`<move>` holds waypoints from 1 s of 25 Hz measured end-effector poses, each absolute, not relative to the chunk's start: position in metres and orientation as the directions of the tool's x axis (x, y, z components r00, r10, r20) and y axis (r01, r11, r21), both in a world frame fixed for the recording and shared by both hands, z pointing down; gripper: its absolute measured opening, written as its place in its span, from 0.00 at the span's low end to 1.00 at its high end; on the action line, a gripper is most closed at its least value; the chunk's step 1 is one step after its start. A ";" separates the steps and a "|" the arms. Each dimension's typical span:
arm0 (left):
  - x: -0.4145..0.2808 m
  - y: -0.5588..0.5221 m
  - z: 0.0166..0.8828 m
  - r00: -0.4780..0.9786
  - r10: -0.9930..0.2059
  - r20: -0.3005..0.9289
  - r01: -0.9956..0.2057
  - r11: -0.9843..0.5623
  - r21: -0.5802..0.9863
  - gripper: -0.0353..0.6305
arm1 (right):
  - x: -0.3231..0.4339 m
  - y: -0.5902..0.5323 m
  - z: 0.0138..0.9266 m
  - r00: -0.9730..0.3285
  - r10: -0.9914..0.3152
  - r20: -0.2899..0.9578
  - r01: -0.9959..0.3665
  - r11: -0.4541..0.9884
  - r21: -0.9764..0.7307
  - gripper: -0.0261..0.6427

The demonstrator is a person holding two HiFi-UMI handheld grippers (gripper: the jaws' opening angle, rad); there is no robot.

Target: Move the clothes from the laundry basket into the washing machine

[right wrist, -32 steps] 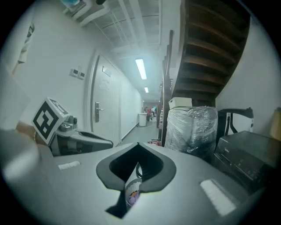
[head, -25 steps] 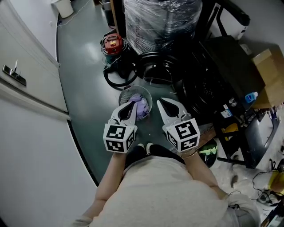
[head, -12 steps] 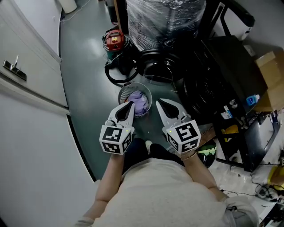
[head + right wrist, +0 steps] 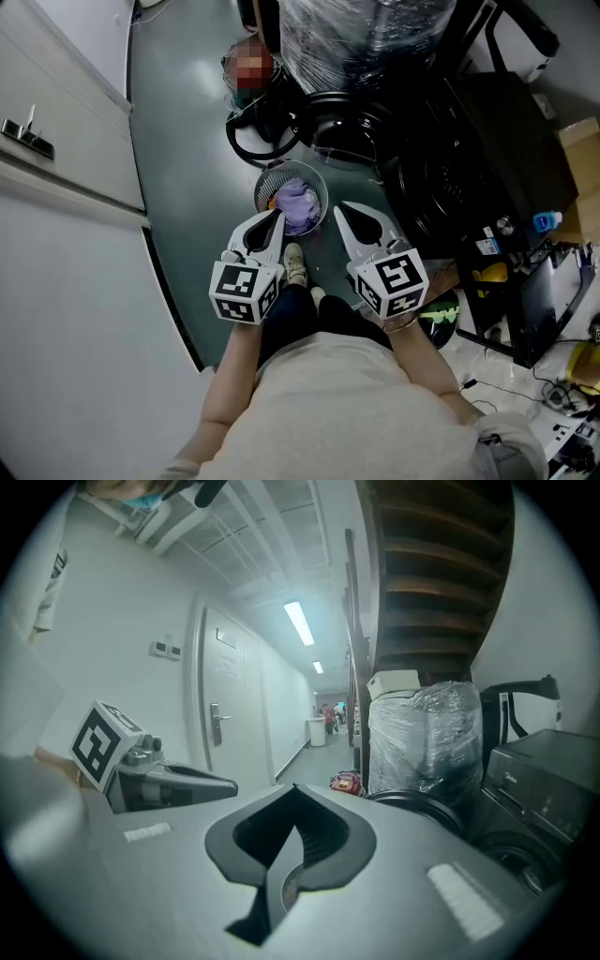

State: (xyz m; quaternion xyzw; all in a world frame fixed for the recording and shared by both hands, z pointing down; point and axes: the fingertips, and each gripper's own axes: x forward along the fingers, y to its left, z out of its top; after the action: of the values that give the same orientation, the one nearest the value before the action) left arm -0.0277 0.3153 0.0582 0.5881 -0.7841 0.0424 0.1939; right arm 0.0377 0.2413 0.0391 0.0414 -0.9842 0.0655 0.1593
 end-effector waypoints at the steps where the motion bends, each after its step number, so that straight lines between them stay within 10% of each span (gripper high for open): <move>1: -0.033 0.313 0.060 -0.233 -0.905 0.356 -0.938 0.306 0.165 0.06 | 0.032 0.240 0.041 -0.946 -0.057 0.320 -0.099 0.988 -0.116 0.07; 25: -0.212 0.252 0.097 -0.172 -0.895 0.411 -0.934 0.281 0.220 0.06 | -0.138 0.185 0.083 -0.890 -0.052 0.453 -0.112 0.988 -0.107 0.07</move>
State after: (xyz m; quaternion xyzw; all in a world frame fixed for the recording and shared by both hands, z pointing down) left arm -0.2117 0.2516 0.0975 0.5982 -0.7645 0.0410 0.2366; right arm -0.1384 0.1848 0.0828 0.0423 -0.9699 0.0650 0.2308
